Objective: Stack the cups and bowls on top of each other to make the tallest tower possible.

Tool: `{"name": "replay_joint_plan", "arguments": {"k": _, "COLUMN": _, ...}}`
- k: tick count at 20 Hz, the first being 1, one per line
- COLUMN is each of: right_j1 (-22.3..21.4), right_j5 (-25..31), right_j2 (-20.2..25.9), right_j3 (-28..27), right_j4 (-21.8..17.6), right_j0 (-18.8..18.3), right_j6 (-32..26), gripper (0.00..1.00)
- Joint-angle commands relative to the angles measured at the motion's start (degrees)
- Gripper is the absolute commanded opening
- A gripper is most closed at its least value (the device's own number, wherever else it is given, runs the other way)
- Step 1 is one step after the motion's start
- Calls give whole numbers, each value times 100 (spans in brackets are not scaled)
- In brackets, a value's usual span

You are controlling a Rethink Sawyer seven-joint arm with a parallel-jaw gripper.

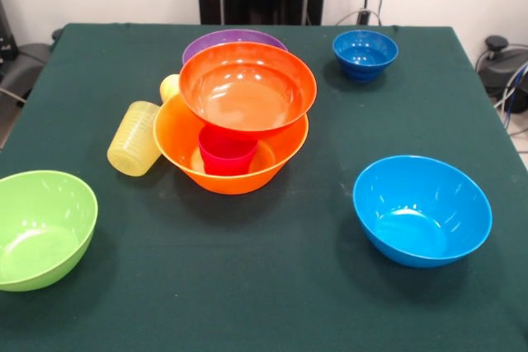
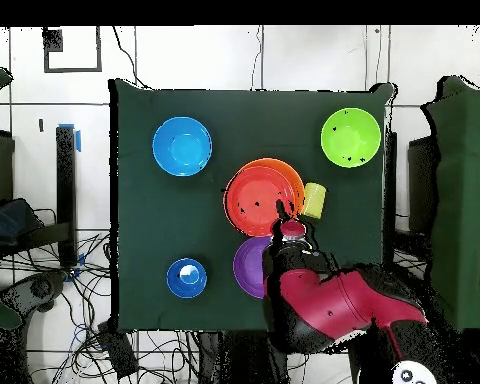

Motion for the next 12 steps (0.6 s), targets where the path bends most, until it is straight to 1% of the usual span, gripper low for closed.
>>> {"name": "replay_joint_plan", "arguments": {"k": 1, "right_j1": 1065, "right_j5": -765, "right_j2": -1464, "right_j3": -547, "right_j4": -288, "right_j0": 673, "right_j6": 619, "gripper": 100}}
{"name": "replay_joint_plan", "arguments": {"k": 4, "right_j1": 1311, "right_j5": -1046, "right_j2": -1789, "right_j3": -701, "right_j4": -163, "right_j0": 861, "right_j6": 461, "gripper": 100}}
{"name": "replay_joint_plan", "arguments": {"k": 5, "right_j1": 1315, "right_j5": -1053, "right_j2": -1784, "right_j3": -702, "right_j4": -175, "right_j0": 854, "right_j6": 471, "gripper": 100}}
{"name": "replay_joint_plan", "arguments": {"k": 7, "right_j1": 1134, "right_j5": -828, "right_j2": -1456, "right_j3": -587, "right_j4": -345, "right_j0": 634, "right_j6": 608, "gripper": 100}}
{"name": "replay_joint_plan", "arguments": {"k": 8, "right_j1": 884, "right_j5": -488, "right_j2": -955, "right_j3": -407, "right_j4": -483, "right_j0": 304, "right_j6": 732, "gripper": 100}}
{"name": "replay_joint_plan", "arguments": {"k": 9, "right_j1": 701, "right_j5": -241, "right_j2": -547, "right_j3": -258, "right_j4": -520, "right_j0": 32, "right_j6": 764, "gripper": 100}}
{"name": "replay_joint_plan", "arguments": {"k": 11, "right_j1": 244, "right_j5": 556, "right_j2": 926, "right_j3": 202, "right_j4": -109, "right_j0": -1019, "right_j6": 435, "gripper": 100}}
{"name": "replay_joint_plan", "arguments": {"k": 12, "right_j1": 115, "right_j5": 970, "right_j2": 1754, "right_j3": 369, "right_j4": 387, "right_j0": -1654, "right_j6": -29, "gripper": 100}}
